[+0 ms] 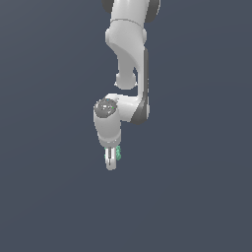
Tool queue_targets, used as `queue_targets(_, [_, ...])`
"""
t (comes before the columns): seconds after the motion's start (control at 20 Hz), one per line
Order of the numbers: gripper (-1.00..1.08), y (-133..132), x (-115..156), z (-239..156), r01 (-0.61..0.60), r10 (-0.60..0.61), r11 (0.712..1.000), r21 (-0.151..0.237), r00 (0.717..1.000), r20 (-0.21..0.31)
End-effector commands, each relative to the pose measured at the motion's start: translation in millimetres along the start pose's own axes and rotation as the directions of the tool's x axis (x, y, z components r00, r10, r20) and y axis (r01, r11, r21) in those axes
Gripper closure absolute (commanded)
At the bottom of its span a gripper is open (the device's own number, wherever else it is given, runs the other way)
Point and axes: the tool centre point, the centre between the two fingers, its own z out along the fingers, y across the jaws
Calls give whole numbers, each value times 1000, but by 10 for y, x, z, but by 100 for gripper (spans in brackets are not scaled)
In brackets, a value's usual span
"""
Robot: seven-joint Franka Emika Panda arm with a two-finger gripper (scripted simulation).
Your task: Pick up the object and move it to a goal position.
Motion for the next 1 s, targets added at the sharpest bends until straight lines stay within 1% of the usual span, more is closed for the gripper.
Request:
queue_targets(0.0, [108,-89,50,-102,-19,19,1000,21,1000,-7])
queue_targets(0.1, [108,-191,111,-222,-41,42,998,45,999,-16])
queue_targets(0.25, [108,-377,234,-467,-85,88,992,94,996,-31])
queue_targets(0.4, [108,-588,396,-793,-138,147,978,156,988,-47])
queue_targets(0.5, [108,-732,525,-1056,-178,193,963,204,980,-57])
queue_targets(0.65, [108,-933,747,-1523,-242,271,927,285,960,-68])
queue_targets(0.8, [108,-1079,972,-2016,-301,350,880,367,934,-74])
queue_targets(0.95, [108,-1160,1169,-2471,-348,418,829,437,905,-72])
